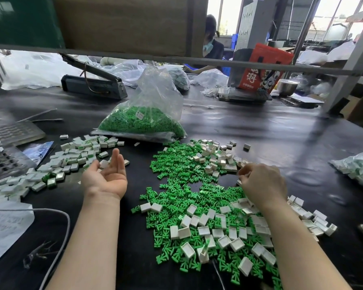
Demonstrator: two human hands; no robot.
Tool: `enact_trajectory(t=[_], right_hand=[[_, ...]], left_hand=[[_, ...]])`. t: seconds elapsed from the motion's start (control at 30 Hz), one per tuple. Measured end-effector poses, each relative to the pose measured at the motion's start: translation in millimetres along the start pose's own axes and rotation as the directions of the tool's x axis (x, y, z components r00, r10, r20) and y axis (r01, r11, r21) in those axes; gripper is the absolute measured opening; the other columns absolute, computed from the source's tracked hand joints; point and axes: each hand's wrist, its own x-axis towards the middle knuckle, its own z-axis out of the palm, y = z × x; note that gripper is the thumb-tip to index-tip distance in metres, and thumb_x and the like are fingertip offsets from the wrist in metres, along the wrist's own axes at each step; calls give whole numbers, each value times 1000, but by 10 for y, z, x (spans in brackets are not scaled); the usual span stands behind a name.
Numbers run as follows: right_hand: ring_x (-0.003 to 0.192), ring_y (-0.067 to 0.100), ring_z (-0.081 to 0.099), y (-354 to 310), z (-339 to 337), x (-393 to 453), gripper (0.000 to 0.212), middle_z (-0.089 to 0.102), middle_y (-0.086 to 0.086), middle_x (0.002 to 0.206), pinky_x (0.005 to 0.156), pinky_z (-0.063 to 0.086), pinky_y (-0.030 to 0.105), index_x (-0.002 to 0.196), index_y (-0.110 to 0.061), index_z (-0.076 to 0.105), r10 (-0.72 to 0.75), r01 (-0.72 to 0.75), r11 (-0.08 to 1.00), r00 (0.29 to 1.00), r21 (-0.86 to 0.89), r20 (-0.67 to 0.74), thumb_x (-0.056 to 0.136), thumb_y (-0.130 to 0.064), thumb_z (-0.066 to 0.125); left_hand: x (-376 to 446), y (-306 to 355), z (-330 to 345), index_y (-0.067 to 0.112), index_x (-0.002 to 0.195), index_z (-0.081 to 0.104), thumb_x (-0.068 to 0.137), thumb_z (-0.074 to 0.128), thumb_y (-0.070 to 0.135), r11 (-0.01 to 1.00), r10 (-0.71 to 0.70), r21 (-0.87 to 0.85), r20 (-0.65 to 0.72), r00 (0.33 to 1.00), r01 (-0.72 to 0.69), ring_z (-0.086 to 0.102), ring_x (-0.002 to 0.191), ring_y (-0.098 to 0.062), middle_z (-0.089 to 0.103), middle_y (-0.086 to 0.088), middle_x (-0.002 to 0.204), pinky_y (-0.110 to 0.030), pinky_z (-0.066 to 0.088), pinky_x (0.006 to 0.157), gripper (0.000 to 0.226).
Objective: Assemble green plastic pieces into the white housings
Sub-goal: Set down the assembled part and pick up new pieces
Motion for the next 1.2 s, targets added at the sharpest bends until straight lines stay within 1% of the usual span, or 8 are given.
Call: enact_trajectory(t=[0.2,0.4,0.5,0.63,0.77,0.9,1.03,1.2], right_hand=[[114,25,43,1,42,-10,25,60,2,116,81,37,36,110,-23,67,17,7,975,995,-224,103,96,-35,51],[92,20,44,-28,71,-34,16,58,-2,87,75,33,33,106,-19,61,-68,75,978,997,-196,44,93,-25,53],[89,19,59,-152,22,-61,19,68,-3,90,88,49,37,108,-17,67,-150,144,967,989,209,11,93,-28,63],[93,13,62,-451,-95,-168,16,66,-15,94,90,51,47,103,-27,71,-338,287,736,941,613,-35,86,-27,73],[94,-1,57,-556,-61,-223,19,63,-15,100,87,51,33,101,-36,72,-438,378,652,895,657,-80,83,-32,75],[84,-1,59,-545,-25,-194,34,65,-10,97,72,47,15,113,-37,69,-456,356,572,887,739,-74,82,-26,77],[66,-9,59,-447,-11,-147,27,66,-17,87,59,44,9,109,-37,68,-428,297,788,894,539,134,84,-29,75],[93,3,59,-434,-8,-171,20,64,-18,101,91,46,25,103,-35,72,-404,324,912,819,251,408,84,-38,74]], left_hand=[[-77,-94,15,5,104,59,102,39,27,988,-74,134,14,997,72,68,74,-11,71,-4,76,-20,56,56,30],[-282,-360,127,11,89,68,98,52,18,825,-117,565,143,983,16,63,53,-6,70,2,67,-16,52,50,20],[-410,-540,164,9,99,69,94,57,15,595,-177,796,264,948,-110,62,62,-9,72,-1,77,-21,52,60,14],[-542,-756,144,6,104,69,93,59,17,349,-421,925,296,857,-147,65,69,-11,75,-7,93,-22,52,62,19],[-591,-838,126,7,98,71,83,65,22,422,-489,900,328,808,-110,67,69,-11,74,-3,83,-19,52,58,22],[-571,-808,140,14,94,74,83,71,14,396,-365,877,422,830,-272,67,78,-15,76,-7,89,-21,49,65,12],[-572,-758,163,12,97,73,74,77,3,426,-276,824,513,813,-375,68,82,-12,76,-9,95,-18,53,66,25],[-592,-762,173,13,87,75,64,81,9,449,-251,790,560,790,-417,70,83,-12,76,-5,91,-18,53,72,25]])
